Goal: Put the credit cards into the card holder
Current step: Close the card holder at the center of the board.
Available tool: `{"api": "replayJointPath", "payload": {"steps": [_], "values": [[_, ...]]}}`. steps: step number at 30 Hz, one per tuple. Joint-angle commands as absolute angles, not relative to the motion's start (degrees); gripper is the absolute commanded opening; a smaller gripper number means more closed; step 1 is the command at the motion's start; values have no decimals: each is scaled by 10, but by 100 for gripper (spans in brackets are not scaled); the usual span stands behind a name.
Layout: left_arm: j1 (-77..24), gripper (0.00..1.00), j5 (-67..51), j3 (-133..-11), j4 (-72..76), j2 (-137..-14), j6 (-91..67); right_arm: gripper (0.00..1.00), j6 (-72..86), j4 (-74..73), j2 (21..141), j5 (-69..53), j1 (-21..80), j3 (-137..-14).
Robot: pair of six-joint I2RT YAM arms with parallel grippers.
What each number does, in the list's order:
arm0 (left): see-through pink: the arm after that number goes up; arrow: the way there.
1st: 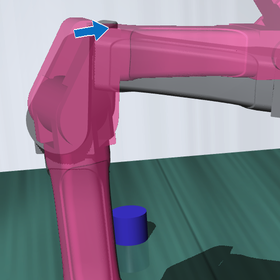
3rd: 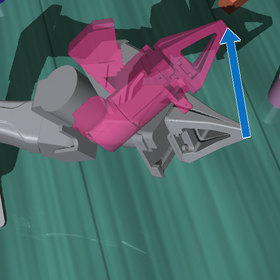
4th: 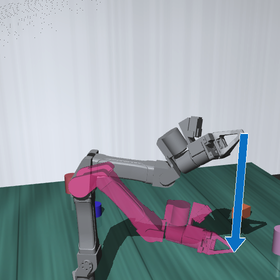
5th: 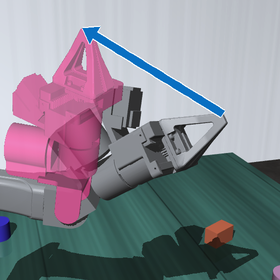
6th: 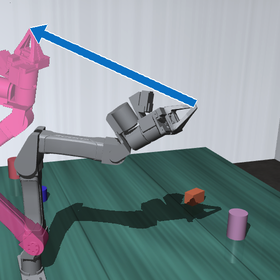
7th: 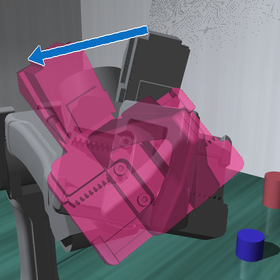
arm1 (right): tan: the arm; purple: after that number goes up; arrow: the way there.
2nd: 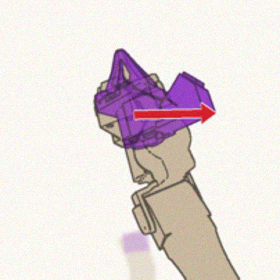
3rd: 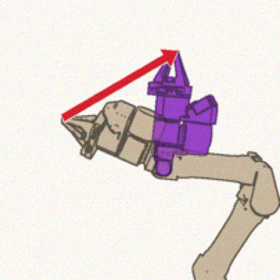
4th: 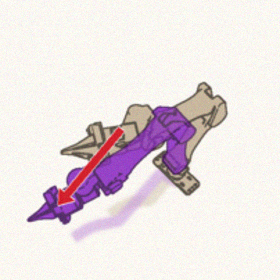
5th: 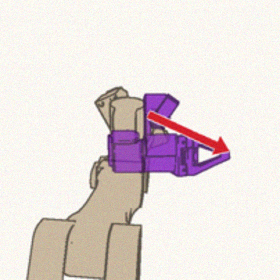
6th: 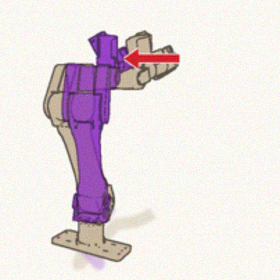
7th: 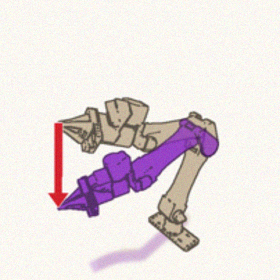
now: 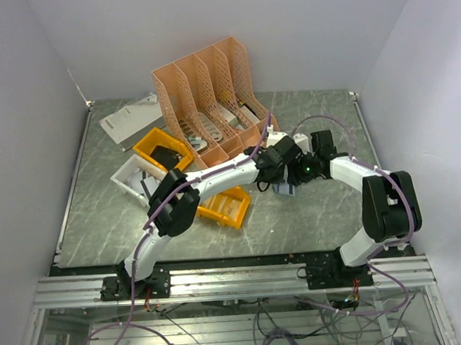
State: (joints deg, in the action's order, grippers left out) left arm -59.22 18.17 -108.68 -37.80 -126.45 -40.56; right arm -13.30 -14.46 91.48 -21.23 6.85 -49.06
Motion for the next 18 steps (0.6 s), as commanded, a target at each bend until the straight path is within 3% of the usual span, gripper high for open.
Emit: {"api": "replayJointPath", "payload": {"steps": [1,12,18], "values": [[-596,7,177,-1081,-357,-1232,-414,44,-127,-136,927,-150,86,-493],[-596,7,186,-1071,-360,-1230,-415,27,-145,-152,878,-97,79,-487],[-596,7,188,-1066,-357,-1226,-417,25,-149,-174,881,-112,62,-491]]}}
